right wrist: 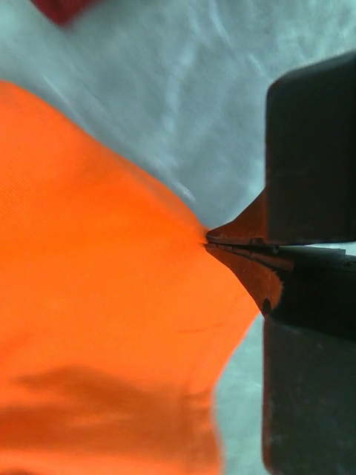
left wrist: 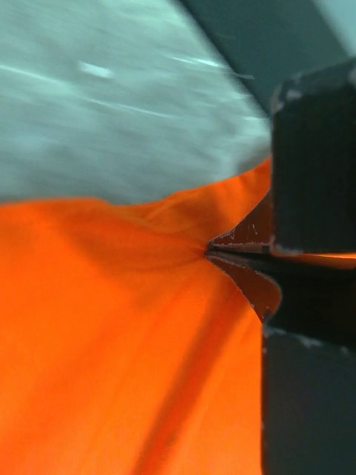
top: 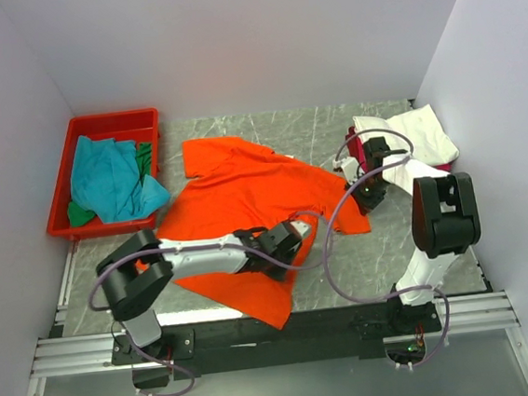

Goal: Fold and stack the t-shirts
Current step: Flatten the tshirt out

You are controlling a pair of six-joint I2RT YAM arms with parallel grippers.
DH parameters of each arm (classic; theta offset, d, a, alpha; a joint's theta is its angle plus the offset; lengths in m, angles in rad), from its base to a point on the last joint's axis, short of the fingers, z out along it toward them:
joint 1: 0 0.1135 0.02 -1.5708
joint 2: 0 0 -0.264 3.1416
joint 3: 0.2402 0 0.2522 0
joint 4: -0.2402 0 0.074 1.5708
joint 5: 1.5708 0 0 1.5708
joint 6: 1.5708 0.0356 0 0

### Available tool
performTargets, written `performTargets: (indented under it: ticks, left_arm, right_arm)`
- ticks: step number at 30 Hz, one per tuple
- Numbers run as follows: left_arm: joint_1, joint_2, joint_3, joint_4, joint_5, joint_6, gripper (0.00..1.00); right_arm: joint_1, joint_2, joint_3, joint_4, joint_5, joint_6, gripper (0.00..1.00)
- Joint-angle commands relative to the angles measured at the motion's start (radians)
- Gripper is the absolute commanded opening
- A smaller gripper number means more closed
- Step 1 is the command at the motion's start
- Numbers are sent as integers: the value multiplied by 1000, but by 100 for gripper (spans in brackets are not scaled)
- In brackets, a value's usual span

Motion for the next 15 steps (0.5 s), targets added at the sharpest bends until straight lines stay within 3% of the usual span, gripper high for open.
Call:
performTargets:
  ticks: [1,2,7,9,10,11,12,15]
  left_arm:
    - [-14,-129,-82,-113,125,-44,5]
    - [-19,-202,-98,-125,156,-49,1]
    - [-54,-367,-184,-200,428,-85,3]
    - [-66,-405,-201,-245,504,-85,12]
    - [-71,-433,-207,-260,512,-85,19]
    - [-74,-451,-202,-292,497,-91,35]
    - [-76,-471,-184,-303,490,-93,41]
    - [-66,-543,-88,-376,350,-86,61]
  right_arm:
    - [-12,-174,-69,-183,8,-183,0]
    - [-16,-217,-95,-224,19,-236,0]
    - [-16,-524,-262,-472,123,-488,3]
    - [-42,-602,-267,-488,140,-493,18]
    - [-48,-619,-235,-496,125,-477,41]
    - [-58,-630,-214,-490,63,-467,50]
    - [-56,-630,-188,-479,28,-457,57]
    - [-53,-531,-56,-412,-147,-369,58]
